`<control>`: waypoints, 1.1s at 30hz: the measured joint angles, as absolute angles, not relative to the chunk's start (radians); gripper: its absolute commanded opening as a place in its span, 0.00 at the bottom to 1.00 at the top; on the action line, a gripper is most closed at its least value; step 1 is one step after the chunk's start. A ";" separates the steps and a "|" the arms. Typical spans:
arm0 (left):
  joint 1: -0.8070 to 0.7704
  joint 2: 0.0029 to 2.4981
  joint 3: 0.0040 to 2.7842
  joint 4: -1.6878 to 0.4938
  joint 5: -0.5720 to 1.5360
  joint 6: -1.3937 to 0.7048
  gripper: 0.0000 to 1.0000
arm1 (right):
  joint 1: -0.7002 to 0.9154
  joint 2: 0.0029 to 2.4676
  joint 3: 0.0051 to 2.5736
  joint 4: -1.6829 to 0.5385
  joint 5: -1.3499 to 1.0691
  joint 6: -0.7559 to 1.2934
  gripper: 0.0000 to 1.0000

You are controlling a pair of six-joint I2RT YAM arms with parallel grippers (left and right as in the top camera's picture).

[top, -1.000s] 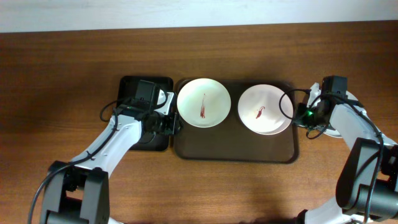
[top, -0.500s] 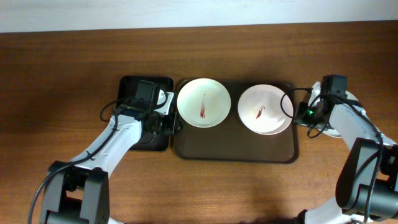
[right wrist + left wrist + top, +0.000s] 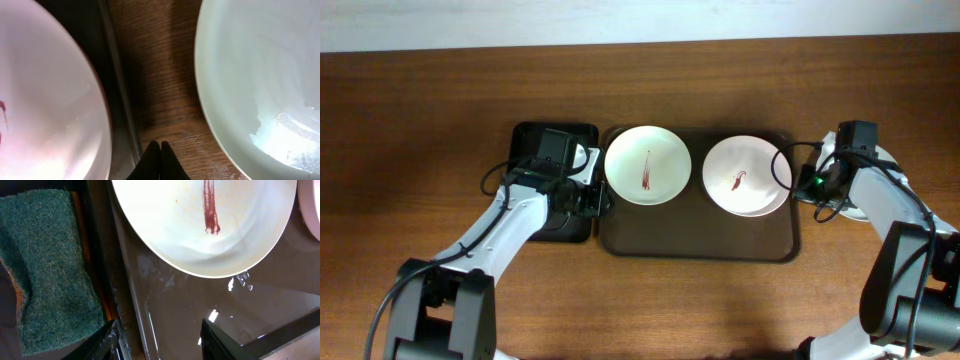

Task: Clean dirty plates on tray and stack at the side

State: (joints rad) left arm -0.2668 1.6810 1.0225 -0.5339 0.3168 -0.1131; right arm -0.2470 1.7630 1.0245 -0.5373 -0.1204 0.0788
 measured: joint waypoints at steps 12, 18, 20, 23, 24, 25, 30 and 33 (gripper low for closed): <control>-0.267 1.681 1.023 -0.534 0.317 -0.113 0.51 | -0.247 1.763 1.010 -0.524 -0.185 0.078 0.05; -0.267 1.681 1.023 -0.534 0.316 -0.113 0.51 | -0.247 1.763 1.010 -0.519 -0.200 0.078 0.20; -0.267 1.681 1.023 -0.534 0.316 -0.113 0.51 | -0.246 1.763 1.010 -0.527 -0.212 0.080 0.24; -0.267 1.681 1.023 -0.533 0.293 -0.113 0.51 | -0.246 1.763 1.034 -0.583 -0.215 0.079 0.25; -0.267 1.681 1.023 -0.534 0.284 -0.113 0.51 | -0.246 1.763 1.051 -0.606 -0.216 0.079 0.27; -0.267 1.681 1.023 -0.534 0.271 -0.113 0.52 | -0.246 1.763 1.102 -0.636 -0.216 0.079 0.27; -0.267 1.648 1.023 -0.533 0.192 -0.113 0.56 | -0.210 1.751 1.269 -0.774 -0.269 0.071 0.28; -0.267 1.610 1.023 -0.533 0.148 -0.113 0.60 | -0.140 1.737 1.303 -0.787 -0.332 0.069 0.30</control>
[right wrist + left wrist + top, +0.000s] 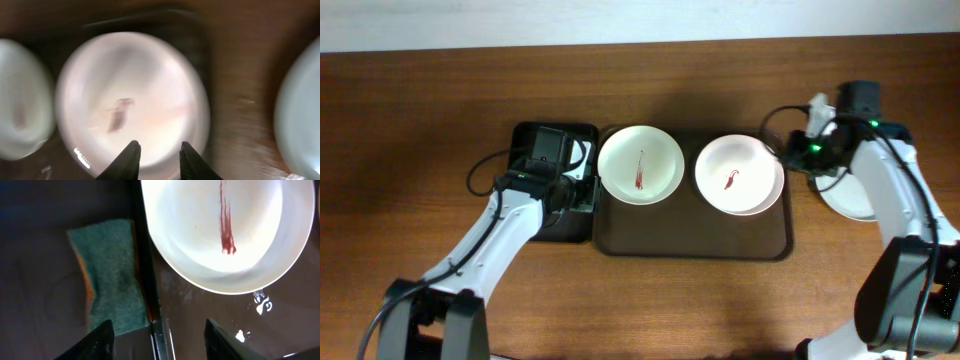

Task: Clean dirty plates on tray and stack at the side
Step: 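Move the right gripper to the left white plate on the tray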

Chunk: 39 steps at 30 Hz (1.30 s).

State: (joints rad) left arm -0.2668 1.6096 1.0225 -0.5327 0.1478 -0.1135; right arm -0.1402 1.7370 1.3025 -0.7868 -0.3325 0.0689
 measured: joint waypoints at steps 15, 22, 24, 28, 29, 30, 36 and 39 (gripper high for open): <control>-0.267 1.591 1.023 -0.535 0.103 -0.113 0.62 | 0.318 1.762 1.304 -0.741 -0.347 0.226 0.41; -0.267 1.591 1.022 -0.550 0.101 -0.113 0.63 | 0.361 1.901 1.304 -0.681 -0.319 0.402 0.36; -0.267 1.591 1.023 -0.553 0.100 -0.113 0.63 | 0.361 1.936 1.304 -0.678 -0.315 0.430 0.33; -0.267 1.591 1.022 -0.553 0.100 -0.113 0.64 | 0.361 1.980 1.305 -0.666 -0.320 0.464 0.23; -0.267 1.591 1.022 -0.553 0.100 -0.113 0.64 | 0.362 1.980 1.305 -0.664 -0.319 0.467 0.20; -0.267 1.591 1.023 -0.553 0.100 -0.113 0.63 | 0.362 1.981 1.305 -0.664 -0.319 0.468 0.17; -0.267 1.591 1.023 -0.556 0.100 -0.113 0.64 | 0.362 1.984 1.306 -0.704 -0.315 0.475 0.14; -0.267 1.591 1.023 -0.559 0.100 -0.113 0.64 | 0.362 1.990 1.305 -0.708 -0.311 0.474 0.19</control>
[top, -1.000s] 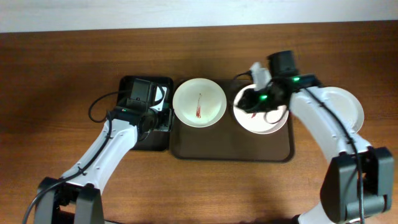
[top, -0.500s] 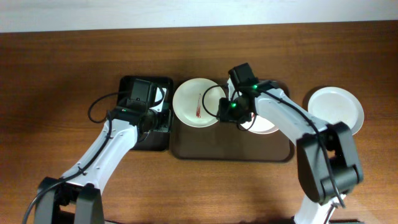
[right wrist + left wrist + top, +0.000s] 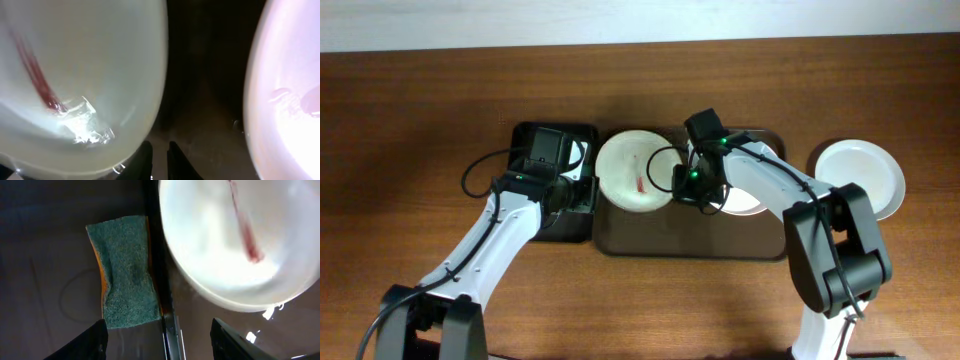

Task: Clean dirty plates on tray and stack at the side
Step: 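Move the right gripper to the left white plate on the tray, then grasp the left white plate rim with the right gripper and tilt it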

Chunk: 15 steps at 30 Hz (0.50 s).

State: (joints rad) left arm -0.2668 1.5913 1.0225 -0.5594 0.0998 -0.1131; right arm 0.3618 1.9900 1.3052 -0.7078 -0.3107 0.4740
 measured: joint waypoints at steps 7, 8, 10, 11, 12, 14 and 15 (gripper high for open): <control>-0.267 1.591 1.023 -0.561 0.100 -0.113 0.65 | 0.362 1.998 1.305 -0.637 -0.311 0.475 0.20; -0.267 1.591 1.023 -0.561 0.100 -0.113 0.65 | 0.362 1.998 1.305 -0.631 -0.314 0.475 0.20; -0.267 1.591 1.023 -0.561 0.100 -0.113 0.65 | 0.362 1.998 1.305 -0.631 -0.320 0.475 0.20; -0.267 1.591 1.023 -0.561 0.100 -0.113 0.65 | 0.362 1.998 1.305 -0.631 -0.324 0.475 0.20; -0.267 1.591 1.023 -0.561 0.100 -0.113 0.65 | 0.362 1.997 1.306 -0.632 -0.327 0.475 0.20; -0.267 1.591 1.022 -0.561 0.100 -0.113 0.66 | 0.362 1.993 1.305 -0.633 -0.331 0.476 0.22; -0.267 1.591 1.023 -0.561 0.100 -0.113 0.65 | 0.361 1.985 1.306 -0.633 -0.331 0.475 0.26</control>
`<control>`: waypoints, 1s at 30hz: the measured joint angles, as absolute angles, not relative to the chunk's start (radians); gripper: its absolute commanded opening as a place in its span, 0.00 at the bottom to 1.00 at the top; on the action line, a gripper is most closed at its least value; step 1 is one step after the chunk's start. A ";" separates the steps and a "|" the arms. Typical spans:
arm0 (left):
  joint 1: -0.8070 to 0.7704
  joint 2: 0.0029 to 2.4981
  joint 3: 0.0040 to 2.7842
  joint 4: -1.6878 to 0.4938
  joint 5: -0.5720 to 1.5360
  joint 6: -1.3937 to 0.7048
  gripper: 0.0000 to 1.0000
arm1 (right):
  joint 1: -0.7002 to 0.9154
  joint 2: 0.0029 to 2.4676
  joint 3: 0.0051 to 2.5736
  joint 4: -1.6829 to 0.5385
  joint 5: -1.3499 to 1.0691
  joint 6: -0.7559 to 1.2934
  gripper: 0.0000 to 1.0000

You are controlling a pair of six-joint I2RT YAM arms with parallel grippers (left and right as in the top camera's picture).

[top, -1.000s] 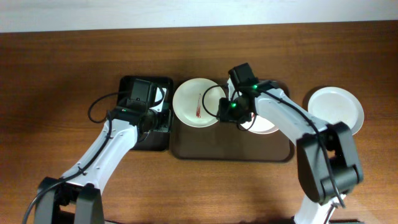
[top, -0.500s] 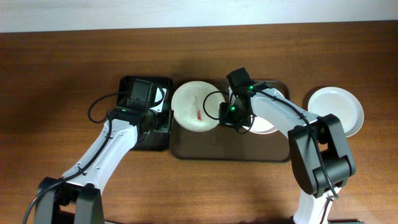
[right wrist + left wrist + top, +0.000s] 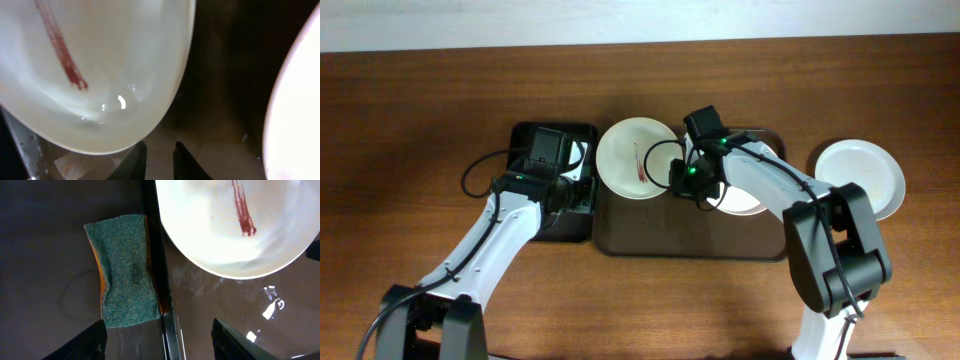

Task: Clean dirty plates on tray and stack at the side
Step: 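Grasp the left white plate rim with the right gripper and tilt it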

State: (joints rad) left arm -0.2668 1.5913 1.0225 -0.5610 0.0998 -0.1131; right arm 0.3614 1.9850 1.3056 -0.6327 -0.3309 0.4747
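A white plate with a red streak lies at the left end of the dark tray, its far rim over the tray's edge. A pinkish plate lies to its right, partly under my right arm. My right gripper is low between the two, fingers narrowly open with only tray floor between them, its left finger by the streaked plate's rim. My left gripper hangs wide open over the border of the tray and the black sponge tray, where a green sponge lies.
A clean white plate sits on the wooden table right of the tray. The black sponge tray touches the brown tray's left side. Wet patches shine on the tray floor.
The streaked plate has shifted a little toward the far edge of the tray and sits still and sharp. My right fingers stand slightly further apart. The left gripper has not moved.
At first my right gripper was shut over the table between the tray and the clean plate, and the left was open low by the sponge. Then the right was open above the pinkish plate and the left higher. Later the right sat low between both plates, where it stays.
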 measured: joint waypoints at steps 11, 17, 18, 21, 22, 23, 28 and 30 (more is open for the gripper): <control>-0.267 1.591 1.023 -0.561 0.100 -0.113 0.65 | 0.361 1.937 1.339 -0.547 -0.273 0.473 0.40; -0.267 1.591 1.023 -0.561 0.100 -0.113 0.65 | 0.361 1.987 1.339 -0.547 -0.250 0.480 0.39; -0.267 1.591 1.023 -0.561 0.100 -0.113 0.65 | 0.361 1.992 1.339 -0.547 -0.251 0.484 0.39; -0.267 1.591 1.023 -0.561 0.100 -0.113 0.65 | 0.361 2.009 1.339 -0.559 -0.250 0.495 0.31; -0.267 1.591 1.023 -0.561 0.100 -0.113 0.65 | 0.361 2.010 1.339 -0.564 -0.250 0.495 0.27; -0.267 1.591 1.022 -0.561 0.100 -0.113 0.65 | 0.361 2.010 1.339 -0.574 -0.248 0.500 0.24; -0.267 1.591 1.023 -0.561 0.100 -0.113 0.65 | 0.361 2.010 1.339 -0.642 -0.247 0.502 0.13; -0.267 1.591 1.022 -0.561 0.100 -0.113 0.66 | 0.361 2.010 1.339 -0.678 -0.244 0.503 0.10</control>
State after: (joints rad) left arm -0.2668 1.5913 1.0222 -0.5610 0.0998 -0.1131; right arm 0.3607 2.0098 1.3388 -0.6781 -0.2443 0.5030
